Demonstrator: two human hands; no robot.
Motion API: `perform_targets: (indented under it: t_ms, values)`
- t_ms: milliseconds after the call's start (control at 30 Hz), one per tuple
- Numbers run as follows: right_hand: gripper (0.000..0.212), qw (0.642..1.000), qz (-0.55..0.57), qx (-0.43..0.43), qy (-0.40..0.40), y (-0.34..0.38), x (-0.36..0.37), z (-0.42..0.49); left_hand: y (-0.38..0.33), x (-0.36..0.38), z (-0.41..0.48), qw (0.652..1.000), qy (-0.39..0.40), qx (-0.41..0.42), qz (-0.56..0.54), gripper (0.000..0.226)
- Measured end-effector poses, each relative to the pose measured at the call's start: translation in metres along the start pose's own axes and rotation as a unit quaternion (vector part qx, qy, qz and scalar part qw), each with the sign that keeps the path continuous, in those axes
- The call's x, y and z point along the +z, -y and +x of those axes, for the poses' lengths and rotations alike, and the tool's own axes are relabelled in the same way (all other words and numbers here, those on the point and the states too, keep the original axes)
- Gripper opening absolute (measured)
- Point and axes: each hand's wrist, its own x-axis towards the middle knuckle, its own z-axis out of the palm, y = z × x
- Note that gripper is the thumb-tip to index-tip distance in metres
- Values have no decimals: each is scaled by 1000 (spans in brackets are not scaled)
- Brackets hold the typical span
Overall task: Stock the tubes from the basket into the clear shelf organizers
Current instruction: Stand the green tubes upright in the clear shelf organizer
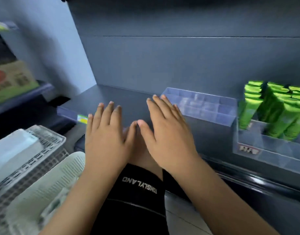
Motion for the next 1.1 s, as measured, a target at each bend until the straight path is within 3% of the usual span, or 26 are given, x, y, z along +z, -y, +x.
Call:
perform_targets:
  t_ms: [200,333,433,633,800,933,1000,1100]
  values:
    - [64,991,68,-108,37,127,94,32,137,-23,-42,984,19,-156,87,66]
    - [59,976,93,-153,123,196,171,33,222,-13,-89,947,60,-289,129,68]
    - [56,962,82,-172,198,205,233,14,261,7,-126,921,100,-350,135,62]
    - [42,934,41,-134,328,192,320,-19,300,70,-187,881,195,-415,113,57]
    - [37,898,61,-12,436,182,368,-20,321,132,-213,840,265,-469,64,60]
    - [31,870,3,-12,494,166,412,-9,337,184,-212,807,308,-504,26,52]
    - [29,864,16,8,504,166,440,3,348,212,-203,806,317,-500,9,47]
    - [27,852,39,27,521,173,486,17,370,256,-184,835,328,-438,-56,55]
